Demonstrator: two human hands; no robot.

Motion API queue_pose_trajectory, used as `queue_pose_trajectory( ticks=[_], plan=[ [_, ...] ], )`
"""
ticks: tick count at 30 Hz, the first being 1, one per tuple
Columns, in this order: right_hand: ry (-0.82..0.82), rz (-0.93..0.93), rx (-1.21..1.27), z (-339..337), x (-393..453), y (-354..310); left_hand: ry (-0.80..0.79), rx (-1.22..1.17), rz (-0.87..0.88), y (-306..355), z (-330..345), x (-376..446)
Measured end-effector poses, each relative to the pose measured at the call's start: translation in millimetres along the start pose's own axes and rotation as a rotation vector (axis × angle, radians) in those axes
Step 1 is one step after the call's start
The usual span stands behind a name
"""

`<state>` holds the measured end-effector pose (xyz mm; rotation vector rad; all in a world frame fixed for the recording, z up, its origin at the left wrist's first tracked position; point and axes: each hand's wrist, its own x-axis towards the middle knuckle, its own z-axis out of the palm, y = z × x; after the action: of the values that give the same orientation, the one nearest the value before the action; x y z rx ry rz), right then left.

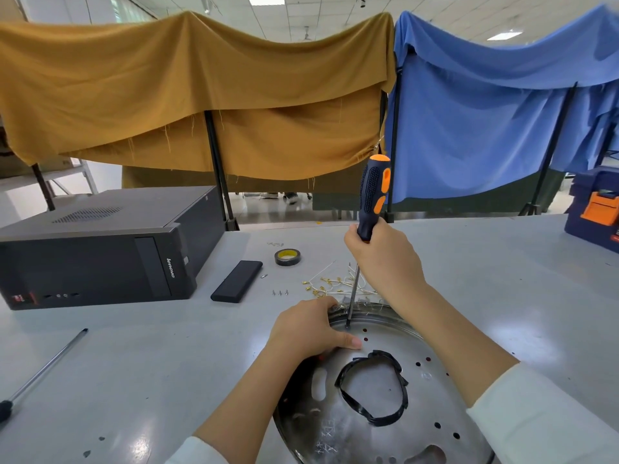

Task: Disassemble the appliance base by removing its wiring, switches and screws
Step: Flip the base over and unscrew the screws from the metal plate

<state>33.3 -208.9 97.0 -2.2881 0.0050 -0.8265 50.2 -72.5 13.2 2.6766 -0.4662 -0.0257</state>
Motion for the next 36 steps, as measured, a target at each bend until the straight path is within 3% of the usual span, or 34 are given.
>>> queue_pose_trajectory(
  ticks=[8,15,21,24,30,33,36],
  plan=[
    [0.052,-0.013,-0.082,2,-1,0,-0.002,0.004,0.007,-1,0,1],
    [-0.353,-0.029,0.297,1,16,7,-0.015,0.011,0.02,1,-2,0],
    [-0.534,-0.084,0.201,-9,27,12,-0.02,0.008,0.028,0,-4,-1],
    [-0.447,-0.133,0.015,-12,27,7,-0.014,0.011,0.02,0,-3,-1],
    [-0.181,0.182,0.729,0,10,-14,-0.008,0.002,0.03,0,-2,-2],
    [-0.078,0.244,0.83,11,8,-21,-0.016,0.012,0.025,0,-2,-2],
    [-0.111,0.252,0.856,13,12,-21,-0.011,0.027,0.026,1,-2,-2]
  ],
)
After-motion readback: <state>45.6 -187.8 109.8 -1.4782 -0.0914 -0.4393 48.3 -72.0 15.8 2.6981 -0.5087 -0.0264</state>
